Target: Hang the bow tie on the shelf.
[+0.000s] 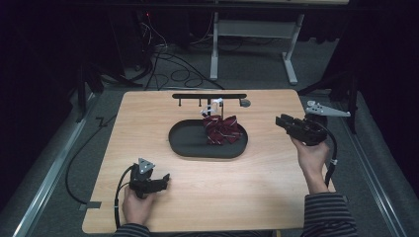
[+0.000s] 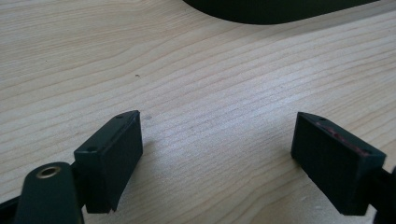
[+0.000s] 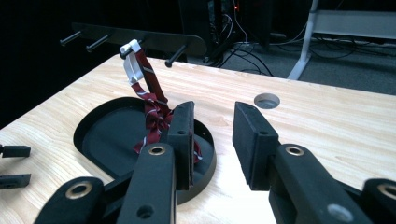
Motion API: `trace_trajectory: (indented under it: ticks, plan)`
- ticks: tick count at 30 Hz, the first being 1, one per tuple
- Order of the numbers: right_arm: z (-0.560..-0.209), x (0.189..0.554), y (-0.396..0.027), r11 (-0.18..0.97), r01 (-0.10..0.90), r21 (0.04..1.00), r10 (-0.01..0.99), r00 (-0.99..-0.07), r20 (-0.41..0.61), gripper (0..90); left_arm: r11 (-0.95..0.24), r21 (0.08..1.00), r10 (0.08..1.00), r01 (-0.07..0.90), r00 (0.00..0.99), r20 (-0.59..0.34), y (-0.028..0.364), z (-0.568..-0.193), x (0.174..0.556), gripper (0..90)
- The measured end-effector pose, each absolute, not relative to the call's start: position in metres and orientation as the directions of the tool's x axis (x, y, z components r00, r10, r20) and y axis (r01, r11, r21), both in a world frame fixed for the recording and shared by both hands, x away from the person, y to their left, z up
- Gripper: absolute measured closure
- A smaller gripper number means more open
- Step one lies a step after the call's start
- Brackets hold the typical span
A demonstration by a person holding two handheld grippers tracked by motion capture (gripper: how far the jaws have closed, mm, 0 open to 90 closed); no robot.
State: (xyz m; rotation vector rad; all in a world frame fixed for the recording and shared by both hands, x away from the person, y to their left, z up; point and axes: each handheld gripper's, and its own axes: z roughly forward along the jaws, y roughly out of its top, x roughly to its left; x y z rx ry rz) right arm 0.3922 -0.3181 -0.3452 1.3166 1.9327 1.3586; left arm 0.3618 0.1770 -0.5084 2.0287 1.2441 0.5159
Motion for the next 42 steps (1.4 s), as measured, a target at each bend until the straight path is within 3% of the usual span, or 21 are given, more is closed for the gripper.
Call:
trace_trajectory:
  ticks: [42]
  plan:
    - [-0.401, 0.355, -0.334, 0.025, 0.504, 0.863, 0.873, -0.431, 0.226, 70.2, -0.301, 0.731, 0.887, 0.612, 0.461, -0.021, 0.177, -0.508, 0.362, 16.9]
